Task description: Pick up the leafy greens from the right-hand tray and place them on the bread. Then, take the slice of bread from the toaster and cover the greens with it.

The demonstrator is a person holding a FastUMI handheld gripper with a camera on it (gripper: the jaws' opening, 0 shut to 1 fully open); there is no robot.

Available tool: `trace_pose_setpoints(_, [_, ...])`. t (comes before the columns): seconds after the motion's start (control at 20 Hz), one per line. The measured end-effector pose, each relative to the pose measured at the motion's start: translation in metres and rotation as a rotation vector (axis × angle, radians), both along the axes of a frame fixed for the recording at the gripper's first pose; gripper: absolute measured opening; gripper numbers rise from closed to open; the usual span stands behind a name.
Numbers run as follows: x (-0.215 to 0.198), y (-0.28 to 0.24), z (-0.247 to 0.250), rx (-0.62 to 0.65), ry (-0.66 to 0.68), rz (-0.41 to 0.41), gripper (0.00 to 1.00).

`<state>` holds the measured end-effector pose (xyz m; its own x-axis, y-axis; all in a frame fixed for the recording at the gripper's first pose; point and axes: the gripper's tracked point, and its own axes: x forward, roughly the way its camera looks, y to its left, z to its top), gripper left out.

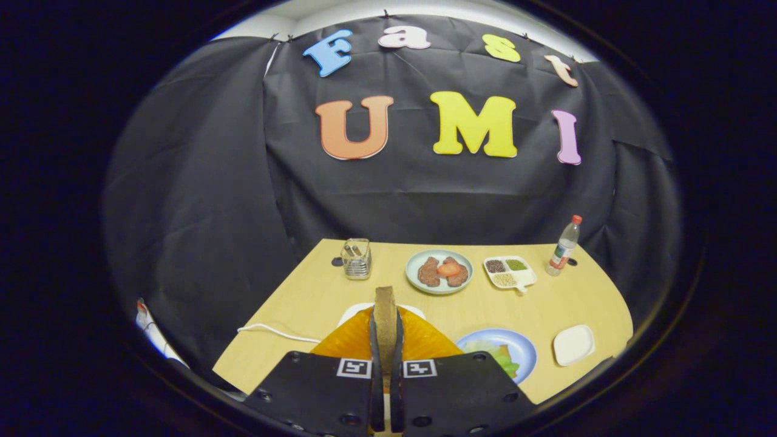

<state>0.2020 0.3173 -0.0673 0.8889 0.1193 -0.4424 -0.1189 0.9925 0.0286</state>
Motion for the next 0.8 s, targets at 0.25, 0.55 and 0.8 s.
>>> trace_pose_setpoints(0.25, [-0.017,-0.014,0.033,0.016,-0.047,-0.008,0.04])
trace_pose_setpoints(0.55, [-0.026,-0.042,0.046,0.007,-0.088,-0.035,0.04])
trace_pose_setpoints(0.8, [-0.019,-0.073,0.014,0.007,-0.068,-0.07,0.04])
